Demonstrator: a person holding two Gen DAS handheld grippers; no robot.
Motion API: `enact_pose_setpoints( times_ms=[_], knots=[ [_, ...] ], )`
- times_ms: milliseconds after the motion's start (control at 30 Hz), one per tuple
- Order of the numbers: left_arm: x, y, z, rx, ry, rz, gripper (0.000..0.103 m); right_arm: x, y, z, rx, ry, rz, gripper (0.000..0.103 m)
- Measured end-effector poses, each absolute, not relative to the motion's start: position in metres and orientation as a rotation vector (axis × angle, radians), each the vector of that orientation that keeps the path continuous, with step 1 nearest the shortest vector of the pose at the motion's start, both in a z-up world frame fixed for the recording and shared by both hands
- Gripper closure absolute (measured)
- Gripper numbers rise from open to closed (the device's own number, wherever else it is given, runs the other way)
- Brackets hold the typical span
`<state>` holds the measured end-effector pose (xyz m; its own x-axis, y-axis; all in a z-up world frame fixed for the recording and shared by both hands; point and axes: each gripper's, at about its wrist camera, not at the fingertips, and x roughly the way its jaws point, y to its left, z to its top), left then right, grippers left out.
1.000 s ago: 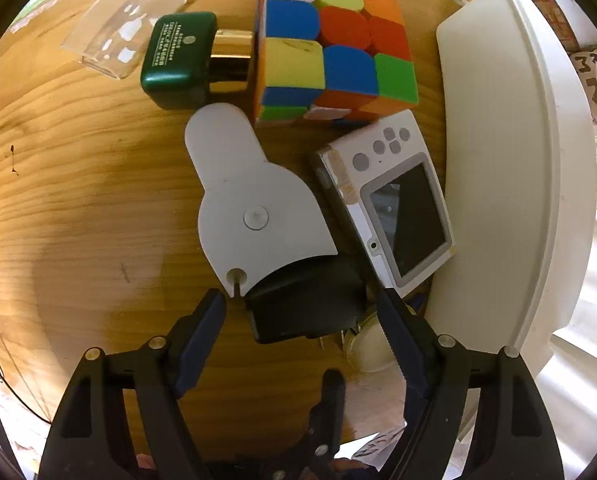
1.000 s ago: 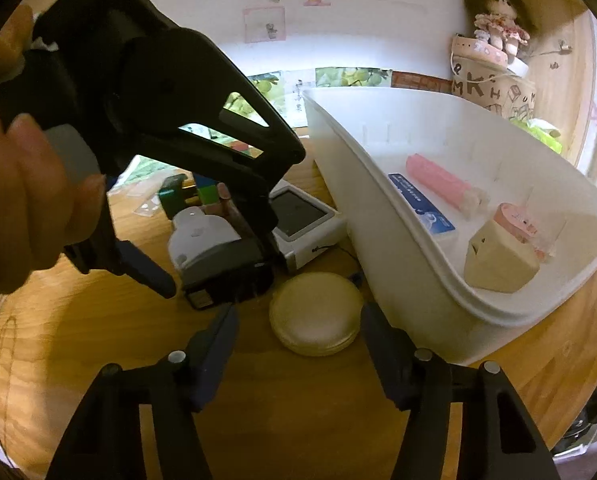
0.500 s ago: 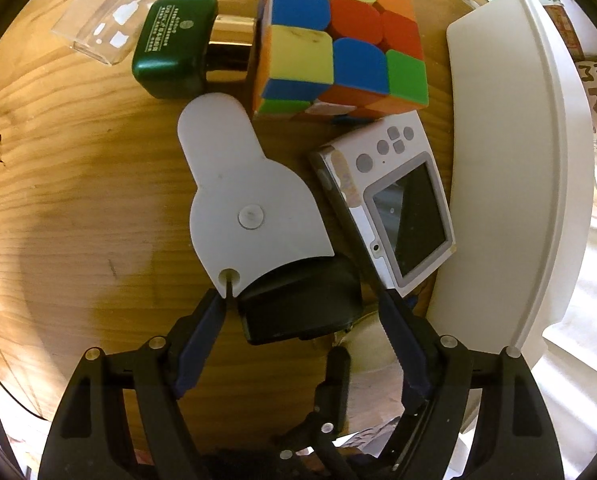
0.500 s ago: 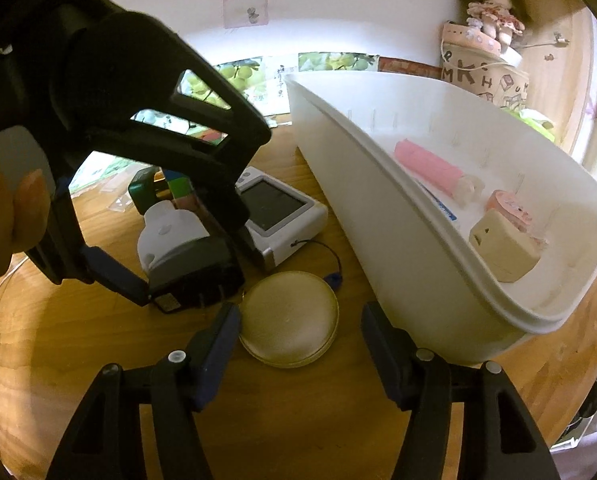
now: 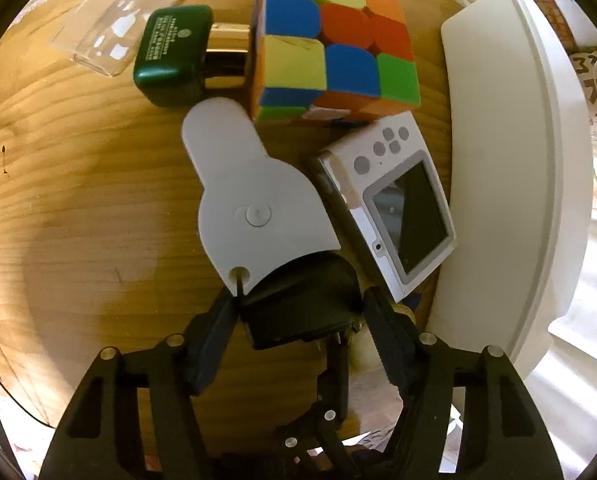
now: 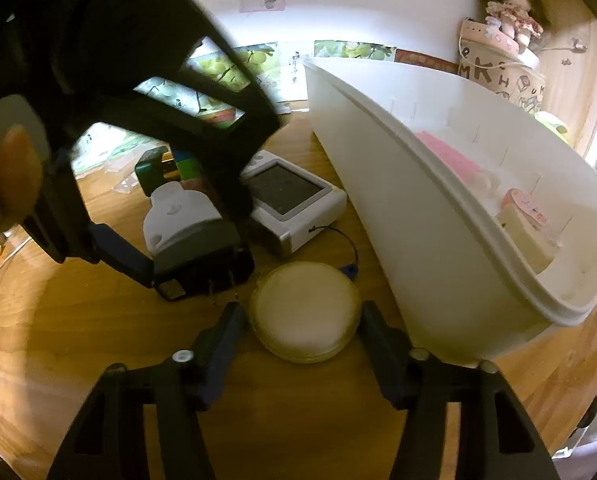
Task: Organize rigid objects
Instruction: 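Grasp the black plug with the left tool while the right tool grasps the round beige lid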
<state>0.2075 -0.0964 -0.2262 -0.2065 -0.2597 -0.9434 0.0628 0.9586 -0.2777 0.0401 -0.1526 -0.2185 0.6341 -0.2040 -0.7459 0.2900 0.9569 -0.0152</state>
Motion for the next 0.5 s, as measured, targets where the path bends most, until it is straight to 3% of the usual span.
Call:
enact_pose_setpoints(
  times_ms=[500],
  knots=[
    [0.197, -0.077, -0.232, -0.129, 1.77, -0.314, 0.036, 0.035, -0.147, -0.212, 0.098, 0.914, -0.153, 0.048]
  ],
)
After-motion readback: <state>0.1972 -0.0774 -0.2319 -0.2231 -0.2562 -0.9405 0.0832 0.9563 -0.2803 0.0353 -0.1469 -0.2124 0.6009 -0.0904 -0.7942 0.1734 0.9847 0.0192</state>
